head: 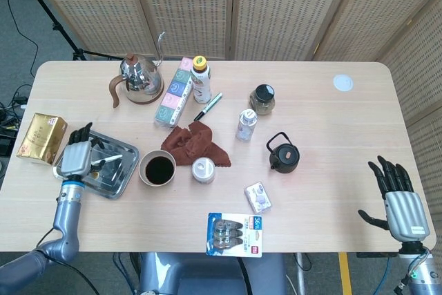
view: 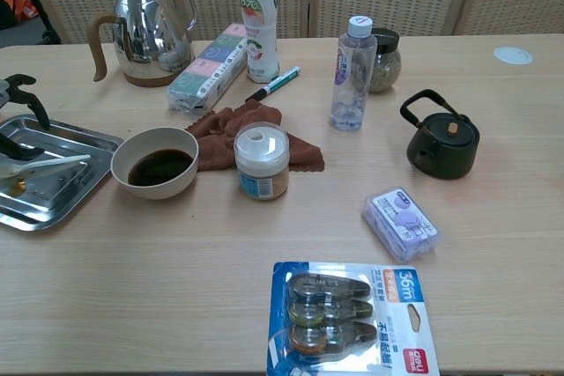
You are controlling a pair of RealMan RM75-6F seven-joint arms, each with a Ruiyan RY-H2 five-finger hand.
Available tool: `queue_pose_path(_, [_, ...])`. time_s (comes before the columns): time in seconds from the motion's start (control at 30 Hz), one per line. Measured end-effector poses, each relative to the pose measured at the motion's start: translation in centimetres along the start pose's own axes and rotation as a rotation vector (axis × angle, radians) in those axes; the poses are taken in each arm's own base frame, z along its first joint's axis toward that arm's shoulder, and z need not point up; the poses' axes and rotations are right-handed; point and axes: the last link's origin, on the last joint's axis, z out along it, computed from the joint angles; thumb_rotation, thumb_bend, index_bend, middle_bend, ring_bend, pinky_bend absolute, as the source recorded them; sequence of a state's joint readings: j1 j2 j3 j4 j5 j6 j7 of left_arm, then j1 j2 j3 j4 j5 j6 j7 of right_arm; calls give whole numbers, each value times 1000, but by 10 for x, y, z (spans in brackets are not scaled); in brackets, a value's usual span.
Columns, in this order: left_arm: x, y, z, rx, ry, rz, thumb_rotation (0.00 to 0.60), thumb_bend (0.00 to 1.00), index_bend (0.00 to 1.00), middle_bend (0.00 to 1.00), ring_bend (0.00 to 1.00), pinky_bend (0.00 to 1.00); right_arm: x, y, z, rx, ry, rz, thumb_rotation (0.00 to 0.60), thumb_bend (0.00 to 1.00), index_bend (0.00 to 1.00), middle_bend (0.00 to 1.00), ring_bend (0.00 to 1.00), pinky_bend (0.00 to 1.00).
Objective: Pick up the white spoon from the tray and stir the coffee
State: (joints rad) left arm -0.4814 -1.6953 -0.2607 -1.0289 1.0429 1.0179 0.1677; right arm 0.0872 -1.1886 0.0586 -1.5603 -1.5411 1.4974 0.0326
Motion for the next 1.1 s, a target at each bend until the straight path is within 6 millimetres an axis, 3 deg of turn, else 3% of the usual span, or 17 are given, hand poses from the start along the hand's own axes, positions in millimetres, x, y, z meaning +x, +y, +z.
queue_pose_path(0.37, [-5, 17, 2, 75, -50, -71, 600, 356, 478, 0, 0, 0, 0, 0, 0, -1, -11, 3, 600, 0, 0, 0, 0, 0])
queue_pose_path(1.0, [-17, 28, 7, 101, -69, -64, 600, 367, 500, 0, 0, 0, -1, 0, 0, 0, -20, 15, 600, 0, 0, 0, 0, 0])
queue_pose_path(1.1, [-17, 29, 8, 103, -67, -69, 600, 416, 502, 0, 0, 0, -1, 0, 1, 1, -19, 15, 600, 0, 0, 0, 0, 0])
